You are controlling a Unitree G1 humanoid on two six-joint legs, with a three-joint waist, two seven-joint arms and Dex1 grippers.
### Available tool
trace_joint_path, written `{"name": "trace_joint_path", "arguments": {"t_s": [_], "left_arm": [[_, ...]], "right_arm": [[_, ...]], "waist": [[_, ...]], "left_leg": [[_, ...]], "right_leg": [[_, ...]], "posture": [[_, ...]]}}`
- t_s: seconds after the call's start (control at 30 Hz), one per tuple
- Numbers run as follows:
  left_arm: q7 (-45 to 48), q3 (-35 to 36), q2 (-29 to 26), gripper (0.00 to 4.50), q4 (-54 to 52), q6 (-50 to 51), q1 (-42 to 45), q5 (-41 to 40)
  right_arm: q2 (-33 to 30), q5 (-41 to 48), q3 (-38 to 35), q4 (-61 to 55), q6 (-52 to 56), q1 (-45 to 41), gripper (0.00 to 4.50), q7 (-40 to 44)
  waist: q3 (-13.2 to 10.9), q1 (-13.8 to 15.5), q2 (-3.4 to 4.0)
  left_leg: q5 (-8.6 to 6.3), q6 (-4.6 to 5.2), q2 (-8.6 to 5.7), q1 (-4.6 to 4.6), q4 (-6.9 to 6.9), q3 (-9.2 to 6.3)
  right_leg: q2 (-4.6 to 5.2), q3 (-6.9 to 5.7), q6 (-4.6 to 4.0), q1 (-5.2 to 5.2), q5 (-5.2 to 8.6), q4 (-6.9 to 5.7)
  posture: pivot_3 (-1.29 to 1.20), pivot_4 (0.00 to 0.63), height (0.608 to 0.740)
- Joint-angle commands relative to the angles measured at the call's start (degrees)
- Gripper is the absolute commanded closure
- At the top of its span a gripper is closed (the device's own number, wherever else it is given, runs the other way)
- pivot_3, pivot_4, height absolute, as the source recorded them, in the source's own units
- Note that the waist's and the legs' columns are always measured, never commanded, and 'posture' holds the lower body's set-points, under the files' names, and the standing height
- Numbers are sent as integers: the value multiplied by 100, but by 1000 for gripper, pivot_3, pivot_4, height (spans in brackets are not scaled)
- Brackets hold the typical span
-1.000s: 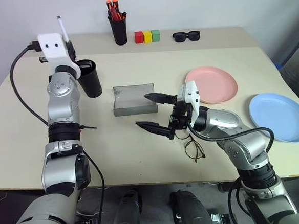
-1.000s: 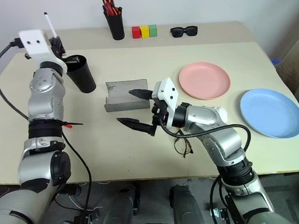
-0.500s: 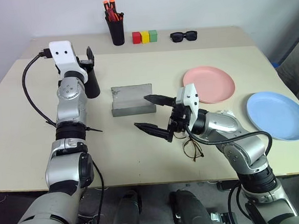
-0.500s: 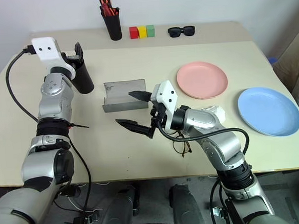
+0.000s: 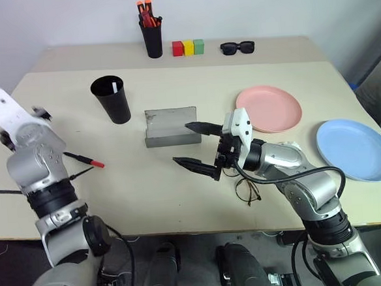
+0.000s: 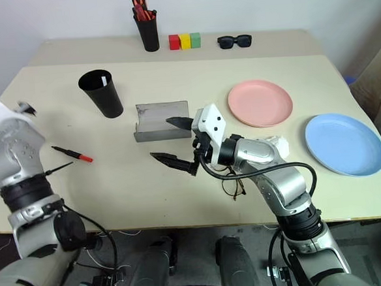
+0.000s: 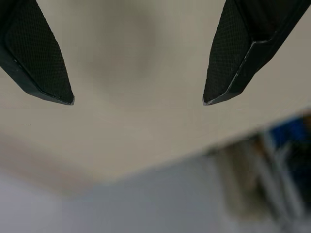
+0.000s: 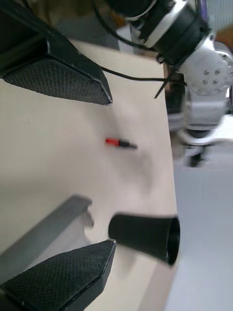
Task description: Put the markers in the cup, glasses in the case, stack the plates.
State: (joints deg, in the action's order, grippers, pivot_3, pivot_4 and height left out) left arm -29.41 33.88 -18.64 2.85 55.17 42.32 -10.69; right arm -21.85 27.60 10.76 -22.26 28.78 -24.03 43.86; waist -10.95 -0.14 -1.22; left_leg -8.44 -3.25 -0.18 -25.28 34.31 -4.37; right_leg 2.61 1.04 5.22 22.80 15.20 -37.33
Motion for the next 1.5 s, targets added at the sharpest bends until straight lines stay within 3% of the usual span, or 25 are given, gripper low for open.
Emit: {"name": "trace_joint_path", "arguments": {"t_s": [0.03, 0.13, 0.27, 0.3, 0.4, 0.57, 0.6, 0.73, 0.87, 0.97, 1.07, 1.27, 1.5], "left_arm": [[-145, 235, 426, 154, -859, 1427, 102, -140], [-383, 821, 1071, 154, -1065, 2199, 298, -45], [-567, 1374, 1478, 154, -1023, 2785, 665, 209], [-610, 1477, 1541, 374, -981, 2862, 731, 285], [-632, 1542, 1555, 1460, -838, 2889, 800, 502], [-614, 1720, 1575, 4144, -680, 2818, 980, 713], [-579, 1711, 1571, 4436, -662, 2738, 999, 722], [-409, 1404, 1469, 4436, -753, 1742, 955, 701], [719, -415, 356, 4436, -885, -1125, 425, 1259], [1303, -1148, 165, 4436, -480, -2146, 699, 1214], [1591, -1723, 20, 4436, 449, -3116, 944, 1443], [1701, -2039, 59, 4436, 1843, -4076, 1365, 1377], [1764, -2122, 300, 4436, 2469, -4555, 1518, 1258]], "right_arm": [[-86, 130, -76, -121, 2, -135, 0, 176], [-100, 94, -42, -66, -20, -167, 0, 275], [-74, 56, -33, -51, -36, -162, 0, 302], [-72, 48, -35, -55, -43, -152, 0, 302], [-78, 32, -41, -84, -46, -115, 0, 286], [-158, 61, -44, -186, 24, -31, 0, 298], [-171, 65, -42, -201, 30, -16, 0, 299], [-191, 43, -32, -203, 31, -4, 0, 275], [-187, 10, -26, -164, -10, 16, 0, 258], [-47, -122, -42, -25, -222, -37, 0, 142], [455, -660, -311, 679, -799, -470, 0, -695], [609, -1099, -485, 1202, -1349, -647, 0, -1095], [626, -1153, -512, 1103, -1408, -477, 0, -1175]], "waist": [[2, 5, -8], [3, -46, -10], [-1, -81, -16], [-1, -79, -16], [-1, -87, -16], [0, -49, -15], [0, -49, -15], [-3, -60, -19], [-7, -86, -27], [-6, 49, -26], [-5, 85, -23], [-5, 65, -24], [-6, 51, -24]], "left_leg": [[1, -1, 0, 0, 0, 0], [-3, -9, -2, 1, 0, 2], [1, -7, 0, 1, -5, -3], [5, -2, 1, 1, -8, -3], [6, -1, 0, 1, -13, -2], [-1, -12, 0, 2, -15, 1], [-2, -13, 0, 1, -15, 1], [-2, -15, -3, 0, -14, 4], [2, -21, 2, -9, -29, 9], [5, -25, 2, -12, -44, 13], [4, -24, -2, -9, -37, 26], [21, 3, 2, -13, -39, 48], [20, 6, 3, -17, -51, 50]], "right_leg": [[0, 0, -7, -3, -6, 12], [6, 1, -18, -6, -11, 22], [-4, 0, -9, 4, -15, 17], [-5, 1, 1, 7, -21, 15], [-4, 3, 6, 8, -19, 17], [-2, 4, 6, 10, -18, 17], [-2, 3, 5, 8, -17, 17], [4, 5, -17, 9, -10, 23], [-1, 18, -19, 33, -14, 18], [3, 19, -16, 41, -15, 21], [14, 20, -24, 25, -10, 39], [10, 34, -21, 41, -21, 38], [9, 33, 16, 51, -25, 23]], "posture": [[0, 150, 740], [0, 150, 740], [0, 150, 740], [0, 150, 740], [0, 150, 740], [0, 150, 740], [0, 150, 740], [0, 150, 740], [0, 150, 740], [0, 150, 740], [0, 150, 740], [0, 150, 740], [0, 150, 740]]}}
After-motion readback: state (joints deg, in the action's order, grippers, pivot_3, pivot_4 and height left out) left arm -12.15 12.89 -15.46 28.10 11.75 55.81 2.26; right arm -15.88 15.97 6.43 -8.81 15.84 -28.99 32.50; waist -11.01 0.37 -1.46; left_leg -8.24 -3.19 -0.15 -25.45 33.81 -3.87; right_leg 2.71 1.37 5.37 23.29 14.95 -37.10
